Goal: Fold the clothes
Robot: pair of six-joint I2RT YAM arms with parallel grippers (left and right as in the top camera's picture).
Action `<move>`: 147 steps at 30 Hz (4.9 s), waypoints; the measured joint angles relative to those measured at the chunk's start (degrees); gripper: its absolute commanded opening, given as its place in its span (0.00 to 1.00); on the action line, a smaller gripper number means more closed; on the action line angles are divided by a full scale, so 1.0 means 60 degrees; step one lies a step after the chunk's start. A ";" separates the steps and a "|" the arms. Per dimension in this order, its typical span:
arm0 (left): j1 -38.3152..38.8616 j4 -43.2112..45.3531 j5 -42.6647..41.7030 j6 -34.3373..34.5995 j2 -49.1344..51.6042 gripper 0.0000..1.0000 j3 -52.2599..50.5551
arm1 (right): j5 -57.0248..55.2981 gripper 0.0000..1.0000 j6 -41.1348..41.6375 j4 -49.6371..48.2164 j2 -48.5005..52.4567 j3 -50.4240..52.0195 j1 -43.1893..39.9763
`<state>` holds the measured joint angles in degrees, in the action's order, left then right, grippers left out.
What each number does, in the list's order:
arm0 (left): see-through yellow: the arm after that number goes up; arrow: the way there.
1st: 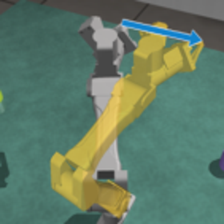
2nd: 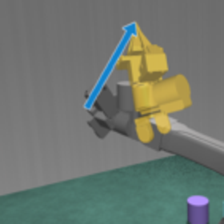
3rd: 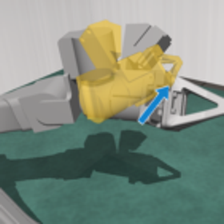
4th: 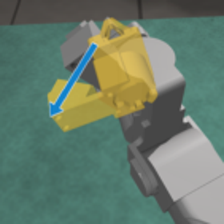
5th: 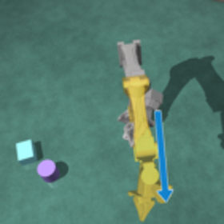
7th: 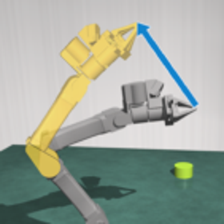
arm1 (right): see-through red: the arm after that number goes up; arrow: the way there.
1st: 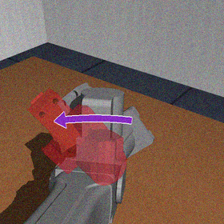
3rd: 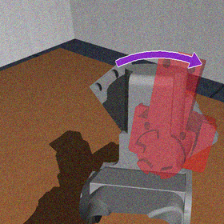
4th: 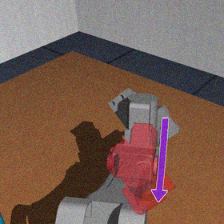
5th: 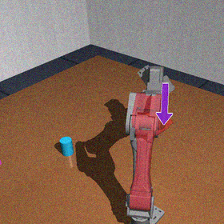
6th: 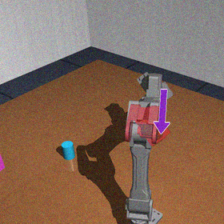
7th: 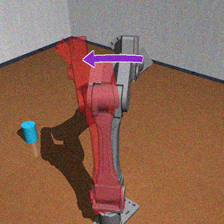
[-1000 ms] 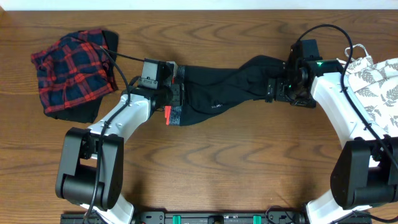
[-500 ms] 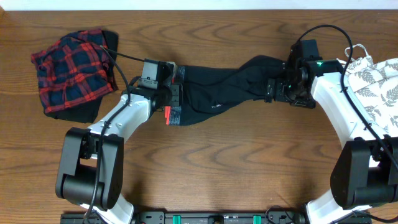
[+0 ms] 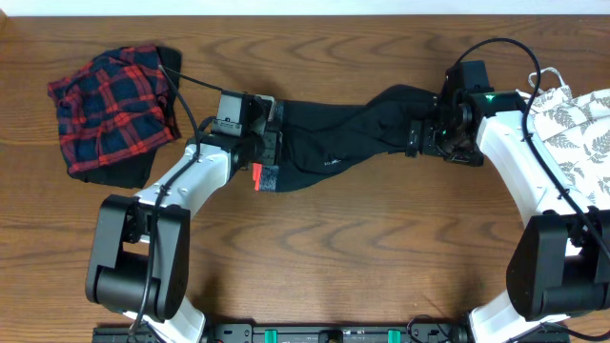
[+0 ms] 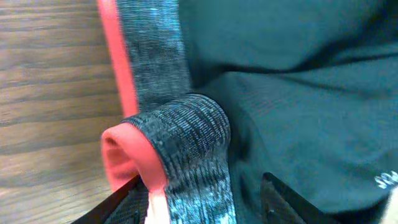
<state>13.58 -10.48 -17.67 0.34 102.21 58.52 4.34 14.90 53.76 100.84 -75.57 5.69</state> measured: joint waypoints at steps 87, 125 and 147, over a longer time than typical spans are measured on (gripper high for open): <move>-0.0186 -0.0914 -0.0627 -0.0051 -0.3020 0.06 -0.0015 | 0.3031 0.80 -0.0262 -0.3938 0.1719 0.1395 -0.1840; -0.0186 -0.1013 -0.0623 -0.0047 -0.3020 0.06 -0.0018 | 0.4506 0.23 0.5767 -0.7814 0.1191 0.4138 -0.1351; -0.0186 -0.1013 -0.0623 -0.0047 -0.3020 0.06 -0.0015 | 0.4047 0.23 0.6513 -0.7486 0.1005 0.4197 -0.1162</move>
<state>12.47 -16.56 -21.41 0.05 84.09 58.43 28.62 53.98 8.84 106.87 -50.39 -1.28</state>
